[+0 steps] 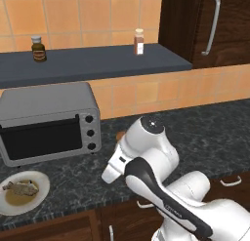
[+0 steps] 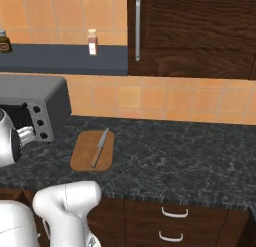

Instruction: Pick up the knife from the drawer and place it on the cutting board. Then place the meat from the plate to the cutting board.

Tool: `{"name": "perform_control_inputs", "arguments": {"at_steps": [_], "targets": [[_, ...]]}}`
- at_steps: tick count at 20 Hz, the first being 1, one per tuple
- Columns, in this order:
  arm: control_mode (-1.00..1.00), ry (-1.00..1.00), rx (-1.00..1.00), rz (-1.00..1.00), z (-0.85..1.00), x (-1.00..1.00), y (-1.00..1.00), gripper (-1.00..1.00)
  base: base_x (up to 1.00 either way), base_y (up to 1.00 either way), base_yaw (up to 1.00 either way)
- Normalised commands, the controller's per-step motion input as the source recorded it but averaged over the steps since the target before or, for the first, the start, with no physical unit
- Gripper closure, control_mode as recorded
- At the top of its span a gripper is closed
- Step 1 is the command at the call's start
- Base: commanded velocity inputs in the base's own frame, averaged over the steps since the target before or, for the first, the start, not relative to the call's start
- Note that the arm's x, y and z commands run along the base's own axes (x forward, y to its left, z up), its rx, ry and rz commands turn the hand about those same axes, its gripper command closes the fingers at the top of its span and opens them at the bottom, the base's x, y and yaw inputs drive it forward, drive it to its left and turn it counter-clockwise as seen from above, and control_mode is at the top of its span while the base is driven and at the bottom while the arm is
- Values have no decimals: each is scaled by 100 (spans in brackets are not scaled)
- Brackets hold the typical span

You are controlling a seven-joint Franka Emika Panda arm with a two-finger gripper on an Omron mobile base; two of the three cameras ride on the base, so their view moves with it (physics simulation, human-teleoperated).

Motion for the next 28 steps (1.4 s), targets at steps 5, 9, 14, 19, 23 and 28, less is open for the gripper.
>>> {"name": "perform_control_inputs", "arguments": {"at_steps": [5,9,14,19,23,28], "targets": [[-100,1,-3,17,1,0,100,-100,0,0,0],[-100,5,-8,12,-1,0,100,-100,0,0,0],[-100,11,-19,6,-5,7,100,-100,0,0,0],[-100,17,-26,5,-19,2,78,-100,0,0,0],[-100,4,-17,1,-34,2,60,-100,0,0,0],[-100,5,-24,0,-87,16,55,-100,0,0,0]]}}
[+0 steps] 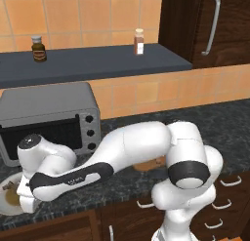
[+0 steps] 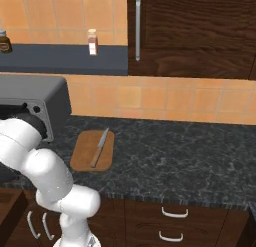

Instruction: Pick up the knife from the drawer and place it on the cutting board. Then place the meat from the plate to the cutting board.

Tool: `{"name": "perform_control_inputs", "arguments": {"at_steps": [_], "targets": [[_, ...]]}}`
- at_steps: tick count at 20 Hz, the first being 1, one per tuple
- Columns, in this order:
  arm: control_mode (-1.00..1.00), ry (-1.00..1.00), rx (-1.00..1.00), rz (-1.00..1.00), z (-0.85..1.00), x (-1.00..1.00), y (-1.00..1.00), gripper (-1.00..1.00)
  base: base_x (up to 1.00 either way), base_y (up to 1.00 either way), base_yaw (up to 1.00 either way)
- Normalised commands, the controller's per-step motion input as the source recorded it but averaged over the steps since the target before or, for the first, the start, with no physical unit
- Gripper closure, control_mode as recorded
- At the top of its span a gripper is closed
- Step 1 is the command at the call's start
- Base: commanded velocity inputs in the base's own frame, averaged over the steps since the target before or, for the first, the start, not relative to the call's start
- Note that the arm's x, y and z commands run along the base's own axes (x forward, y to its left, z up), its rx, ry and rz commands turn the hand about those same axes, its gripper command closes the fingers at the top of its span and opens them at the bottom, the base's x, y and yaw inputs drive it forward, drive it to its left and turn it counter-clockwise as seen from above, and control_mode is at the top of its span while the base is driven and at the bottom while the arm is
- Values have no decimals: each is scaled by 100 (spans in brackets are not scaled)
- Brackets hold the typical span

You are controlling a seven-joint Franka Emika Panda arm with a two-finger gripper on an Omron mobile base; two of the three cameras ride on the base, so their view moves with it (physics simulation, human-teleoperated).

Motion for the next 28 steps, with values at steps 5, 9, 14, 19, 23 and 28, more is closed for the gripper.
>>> {"name": "perform_control_inputs", "arguments": {"at_steps": [5,9,14,19,23,28], "targets": [[-100,0,-5,0,-34,35,47,-100,0,0,0],[-100,0,-1,0,0,32,50,-100,0,0,0],[-100,-4,1,0,10,0,3,-100,0,0,0],[-100,3,-5,0,-13,19,16,-100,0,0,0],[-100,0,-6,0,-36,35,1,-100,0,0,0],[-100,4,0,-1,0,56,20,-100,0,0,0]]}}
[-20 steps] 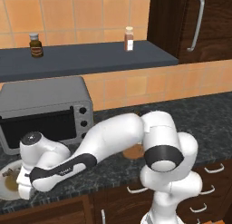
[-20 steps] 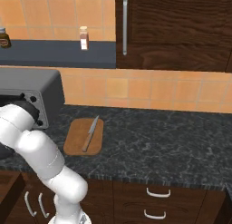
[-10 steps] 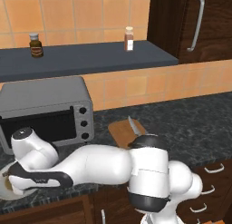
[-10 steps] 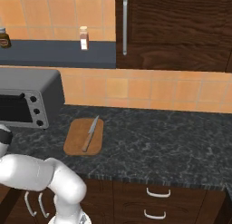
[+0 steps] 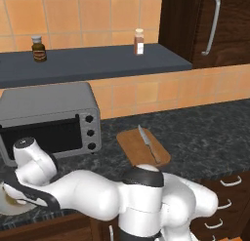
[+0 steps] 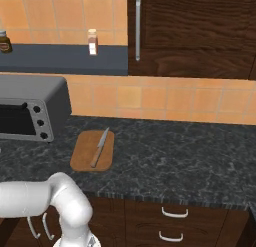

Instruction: Pick up the knife from the drawer and place it on the cutting board. Then place the meat from the plate to the cutting board.

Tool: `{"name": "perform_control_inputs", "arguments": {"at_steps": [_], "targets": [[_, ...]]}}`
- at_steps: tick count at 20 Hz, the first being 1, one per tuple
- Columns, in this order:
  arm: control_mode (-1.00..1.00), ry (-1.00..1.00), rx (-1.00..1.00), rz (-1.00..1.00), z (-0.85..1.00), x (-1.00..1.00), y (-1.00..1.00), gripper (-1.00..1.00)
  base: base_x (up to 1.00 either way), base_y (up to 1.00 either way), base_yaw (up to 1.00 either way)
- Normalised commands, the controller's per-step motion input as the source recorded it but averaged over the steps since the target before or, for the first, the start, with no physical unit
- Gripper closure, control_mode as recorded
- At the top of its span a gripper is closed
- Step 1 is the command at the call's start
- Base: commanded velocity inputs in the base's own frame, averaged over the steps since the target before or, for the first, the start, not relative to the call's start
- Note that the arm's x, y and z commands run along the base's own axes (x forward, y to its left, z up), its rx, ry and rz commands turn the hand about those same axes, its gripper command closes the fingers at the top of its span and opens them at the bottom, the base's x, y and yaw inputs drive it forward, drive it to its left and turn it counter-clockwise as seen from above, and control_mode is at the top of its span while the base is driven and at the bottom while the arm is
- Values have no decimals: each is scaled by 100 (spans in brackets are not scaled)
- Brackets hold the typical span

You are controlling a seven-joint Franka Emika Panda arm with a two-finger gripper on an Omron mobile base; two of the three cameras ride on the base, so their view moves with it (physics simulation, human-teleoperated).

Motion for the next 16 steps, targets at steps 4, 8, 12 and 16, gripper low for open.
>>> {"name": "perform_control_inputs", "arguments": {"at_steps": [4,8,12,16], "targets": [[-100,8,-5,-2,-17,38,39,-100,0,0,0],[-100,1,-3,0,-17,23,34,-100,0,0,0],[-100,7,-4,0,-24,13,31,-100,0,0,0],[-100,10,-3,0,-63,1,-4,100,0,0,0]]}}
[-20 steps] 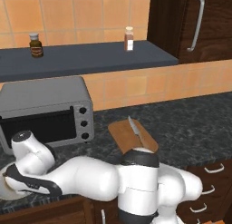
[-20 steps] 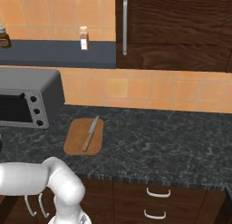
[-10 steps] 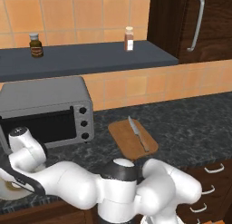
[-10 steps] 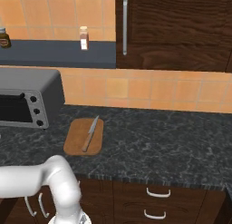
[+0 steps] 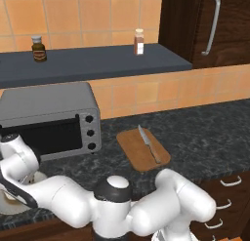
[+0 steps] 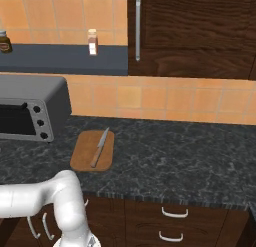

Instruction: Pick up the knife from the drawer and place it on the cutting board. Then place the meat from the plate to the cutting board.

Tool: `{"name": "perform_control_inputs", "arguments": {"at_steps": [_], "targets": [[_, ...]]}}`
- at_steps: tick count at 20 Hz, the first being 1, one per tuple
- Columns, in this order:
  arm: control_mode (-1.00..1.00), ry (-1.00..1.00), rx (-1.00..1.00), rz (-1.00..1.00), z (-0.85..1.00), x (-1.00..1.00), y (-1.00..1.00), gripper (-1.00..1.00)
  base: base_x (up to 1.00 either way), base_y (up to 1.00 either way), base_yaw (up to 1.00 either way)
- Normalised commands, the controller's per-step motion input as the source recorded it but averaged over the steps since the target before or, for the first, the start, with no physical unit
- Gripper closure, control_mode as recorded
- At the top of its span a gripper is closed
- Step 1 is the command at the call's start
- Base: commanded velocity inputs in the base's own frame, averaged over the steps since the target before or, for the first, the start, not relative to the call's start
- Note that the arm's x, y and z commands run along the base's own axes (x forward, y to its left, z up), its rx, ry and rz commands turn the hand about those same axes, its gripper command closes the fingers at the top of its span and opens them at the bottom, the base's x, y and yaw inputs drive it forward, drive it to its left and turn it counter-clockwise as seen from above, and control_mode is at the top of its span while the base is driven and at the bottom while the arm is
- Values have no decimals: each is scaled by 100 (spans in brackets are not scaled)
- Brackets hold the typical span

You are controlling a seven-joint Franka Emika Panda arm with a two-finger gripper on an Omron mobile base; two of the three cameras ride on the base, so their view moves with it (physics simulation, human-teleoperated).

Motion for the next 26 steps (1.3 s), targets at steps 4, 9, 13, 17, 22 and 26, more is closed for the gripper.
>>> {"name": "perform_control_inputs", "arguments": {"at_steps": [4,9,13,17,22,26], "targets": [[-100,0,0,0,-16,3,-2,100,0,0,0],[-100,13,-6,0,-17,-2,-12,100,0,0,0],[-100,3,0,0,60,-11,-4,100,0,0,0],[-100,-4,-3,0,66,-58,-40,100,0,0,0],[-100,-22,0,0,64,-60,-96,100,0,0,0],[-100,-27,0,0,38,-9,-100,100,0,0,0]]}}
